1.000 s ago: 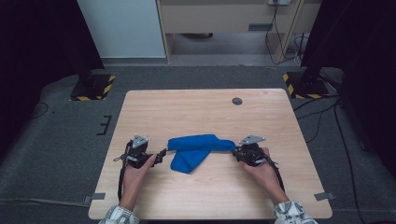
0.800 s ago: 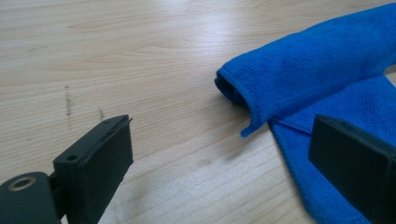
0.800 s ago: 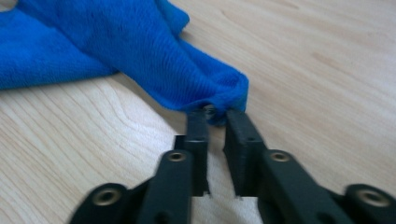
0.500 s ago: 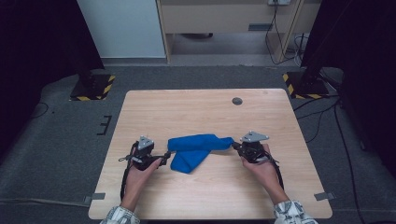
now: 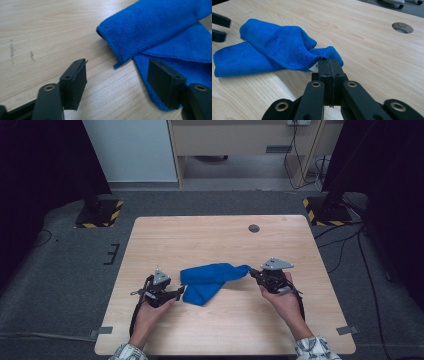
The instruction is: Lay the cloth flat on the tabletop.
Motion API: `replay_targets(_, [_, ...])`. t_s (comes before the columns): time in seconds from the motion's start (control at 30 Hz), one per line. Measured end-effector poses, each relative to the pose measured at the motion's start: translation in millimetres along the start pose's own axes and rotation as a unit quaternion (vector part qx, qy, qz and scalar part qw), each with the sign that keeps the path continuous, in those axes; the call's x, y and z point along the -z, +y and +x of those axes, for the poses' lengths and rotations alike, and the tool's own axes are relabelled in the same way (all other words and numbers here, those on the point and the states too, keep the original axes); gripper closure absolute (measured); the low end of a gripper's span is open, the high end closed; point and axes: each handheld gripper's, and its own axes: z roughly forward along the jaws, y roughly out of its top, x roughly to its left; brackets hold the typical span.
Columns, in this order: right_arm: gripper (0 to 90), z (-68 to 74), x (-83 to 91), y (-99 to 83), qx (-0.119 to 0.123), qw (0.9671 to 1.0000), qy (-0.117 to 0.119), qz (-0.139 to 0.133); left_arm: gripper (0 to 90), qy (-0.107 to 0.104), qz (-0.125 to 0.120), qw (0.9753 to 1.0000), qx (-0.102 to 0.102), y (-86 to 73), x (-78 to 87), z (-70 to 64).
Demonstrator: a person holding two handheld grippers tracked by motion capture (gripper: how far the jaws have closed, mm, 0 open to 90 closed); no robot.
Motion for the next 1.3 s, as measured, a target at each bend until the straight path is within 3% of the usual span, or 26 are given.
replay_targets(0.2, [90.0, 1.4, 1.9, 1.4, -0.002, 1.0, 0.004, -0.001, 42.0, -0.001, 0.003, 1.0, -0.005, 4.7, -13.1, -0.9])
replay_targets(0.4, [90.0, 0.7, 6.2, 3.7, -0.005, 0.9999, 0.006, -0.009, 48.8, 0.015, 0.007, 0.9997, -0.02, 8.5, -24.6, -7.3])
replay_targets(0.53, [90.0, 0.1, 6.1, 3.3, -0.005, 0.9999, 0.005, -0.009, 59.2, 0.018, 0.005, 0.9994, -0.029, 10.0, -26.5, -9.5])
replay_targets(0.77, [90.0, -0.7, 6.5, 3.6, -0.004, 0.9999, 0.004, -0.009, 83.3, 0.022, -0.006, 0.9995, -0.023, 15.6, -32.7, -14.8])
replay_targets(0.87, [90.0, -2.5, 7.3, 3.7, -0.009, 0.9999, 0.001, -0.011, 86.4, 0.019, -0.018, 0.9992, -0.03, 18.2, -29.1, -19.2])
replay_targets(1.03, [90.0, -5.9, 12.6, 3.9, -0.009, 0.9999, -0.005, -0.012, 86.4, 0.014, -0.049, 0.9986, -0.015, 27.9, -9.9, -22.3])
replay_targets(1.3, [90.0, -18.0, 20.8, 3.3, -0.003, 0.9998, -0.017, -0.006, 86.8, 0.013, -0.095, 0.9953, 0.002, 45.0, 10.7, -22.8])
